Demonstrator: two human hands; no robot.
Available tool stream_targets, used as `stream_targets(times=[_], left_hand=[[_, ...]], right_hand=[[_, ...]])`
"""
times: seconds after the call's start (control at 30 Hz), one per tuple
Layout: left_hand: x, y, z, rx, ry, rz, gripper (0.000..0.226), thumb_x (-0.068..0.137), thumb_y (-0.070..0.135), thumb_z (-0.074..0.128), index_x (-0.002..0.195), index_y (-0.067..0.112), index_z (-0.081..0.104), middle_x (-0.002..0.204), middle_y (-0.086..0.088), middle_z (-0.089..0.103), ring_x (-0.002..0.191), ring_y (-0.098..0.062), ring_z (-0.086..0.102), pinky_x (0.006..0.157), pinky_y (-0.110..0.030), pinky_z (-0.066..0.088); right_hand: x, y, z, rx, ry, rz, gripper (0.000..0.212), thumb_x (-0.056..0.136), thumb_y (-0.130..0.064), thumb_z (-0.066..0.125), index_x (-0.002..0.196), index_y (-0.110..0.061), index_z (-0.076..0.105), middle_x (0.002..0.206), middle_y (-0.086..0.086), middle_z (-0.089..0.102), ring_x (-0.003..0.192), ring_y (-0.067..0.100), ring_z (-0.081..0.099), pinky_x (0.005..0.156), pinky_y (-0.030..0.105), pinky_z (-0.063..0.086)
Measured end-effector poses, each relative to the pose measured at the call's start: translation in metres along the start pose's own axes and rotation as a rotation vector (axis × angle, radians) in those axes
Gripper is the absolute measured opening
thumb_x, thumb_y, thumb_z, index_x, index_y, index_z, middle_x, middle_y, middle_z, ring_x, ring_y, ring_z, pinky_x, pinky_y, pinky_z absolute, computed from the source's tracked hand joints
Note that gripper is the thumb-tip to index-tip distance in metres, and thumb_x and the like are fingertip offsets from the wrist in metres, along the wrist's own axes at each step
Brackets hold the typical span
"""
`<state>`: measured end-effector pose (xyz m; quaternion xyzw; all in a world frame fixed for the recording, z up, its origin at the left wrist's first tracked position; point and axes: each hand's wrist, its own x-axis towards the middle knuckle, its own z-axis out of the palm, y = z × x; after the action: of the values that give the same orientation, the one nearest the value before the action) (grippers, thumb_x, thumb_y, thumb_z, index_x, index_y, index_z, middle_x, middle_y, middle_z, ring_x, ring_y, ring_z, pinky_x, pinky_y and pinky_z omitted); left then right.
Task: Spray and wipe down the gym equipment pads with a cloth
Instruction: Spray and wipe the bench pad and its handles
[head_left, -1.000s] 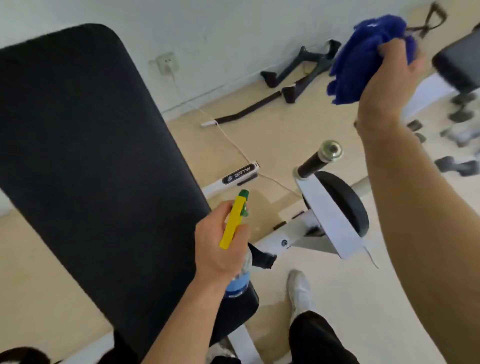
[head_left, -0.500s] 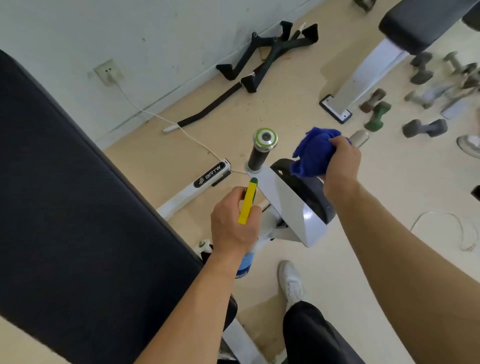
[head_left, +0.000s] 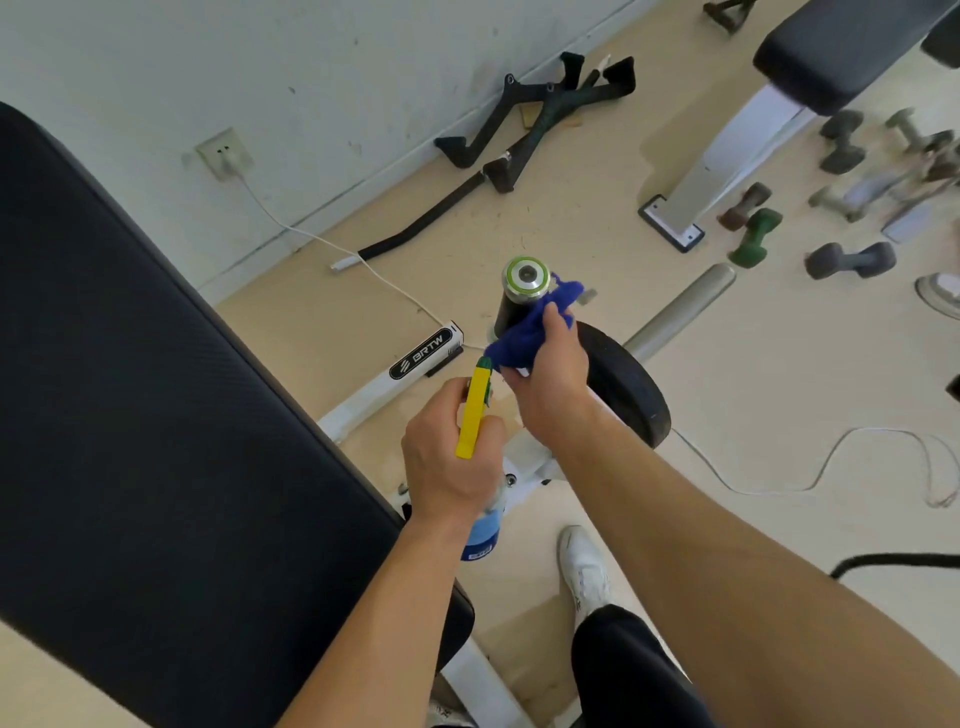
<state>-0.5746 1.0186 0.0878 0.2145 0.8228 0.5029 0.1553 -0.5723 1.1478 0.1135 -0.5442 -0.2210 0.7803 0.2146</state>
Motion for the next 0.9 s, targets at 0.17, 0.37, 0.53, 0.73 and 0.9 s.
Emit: stream_targets(times=[0.17,0.37,0.53,0.73,0.9], left_hand=[[0.000,0.000,-0.011,0.006,0.020,0.030,0.016,0.079,0.017,0.054,0.084,0.007,0.066,0.070,-0.012,0.065,0.062,-0.030,0.055,0.063,-0.046,0.047],[-0.001,-0.001,-0.012,0.006,0.042,0.021,0.013,0.082,0.014,0.055,0.083,0.007,0.066,0.066,-0.012,0.061,0.059,-0.029,0.053,0.061,-0.043,0.045],[0.001,0.001,-0.015,0.020,0.028,0.013,0.015,0.080,0.017,0.055,0.084,0.011,0.067,0.069,-0.008,0.064,0.062,-0.026,0.056,0.063,-0.042,0.047],[0.009,0.005,-0.020,0.013,0.032,0.027,0.014,0.081,0.015,0.055,0.084,0.008,0.067,0.073,-0.012,0.066,0.065,-0.028,0.058,0.065,-0.041,0.048],[0.013,0.006,-0.022,0.006,0.027,0.027,0.016,0.082,0.016,0.054,0.086,0.008,0.067,0.074,-0.014,0.066,0.065,-0.029,0.057,0.065,-0.044,0.048]], right_hand=[[-0.007,-0.041,-0.002,-0.032,0.029,-0.039,0.008,0.099,-0.009,0.050,0.098,-0.017,0.053,0.109,0.011,0.056,0.097,0.031,0.061,0.072,0.053,0.059],[-0.017,-0.053,-0.010,-0.129,-0.074,-0.273,0.021,0.100,-0.011,0.051,0.090,-0.025,0.063,0.090,0.000,0.068,0.092,0.022,0.067,0.092,0.051,0.056],[0.017,-0.018,-0.004,-0.338,-0.055,-0.382,0.019,0.103,-0.020,0.047,0.090,-0.025,0.060,0.082,-0.006,0.065,0.079,0.007,0.059,0.079,0.026,0.049],[0.049,-0.026,-0.021,-0.872,-0.113,-0.377,0.021,0.098,-0.015,0.049,0.109,-0.018,0.066,0.093,-0.002,0.069,0.089,0.017,0.064,0.076,0.031,0.053],[0.035,-0.079,0.001,-0.561,-0.321,-0.332,0.014,0.102,-0.011,0.052,0.110,-0.010,0.064,0.099,0.011,0.071,0.088,0.024,0.071,0.085,0.041,0.059]])
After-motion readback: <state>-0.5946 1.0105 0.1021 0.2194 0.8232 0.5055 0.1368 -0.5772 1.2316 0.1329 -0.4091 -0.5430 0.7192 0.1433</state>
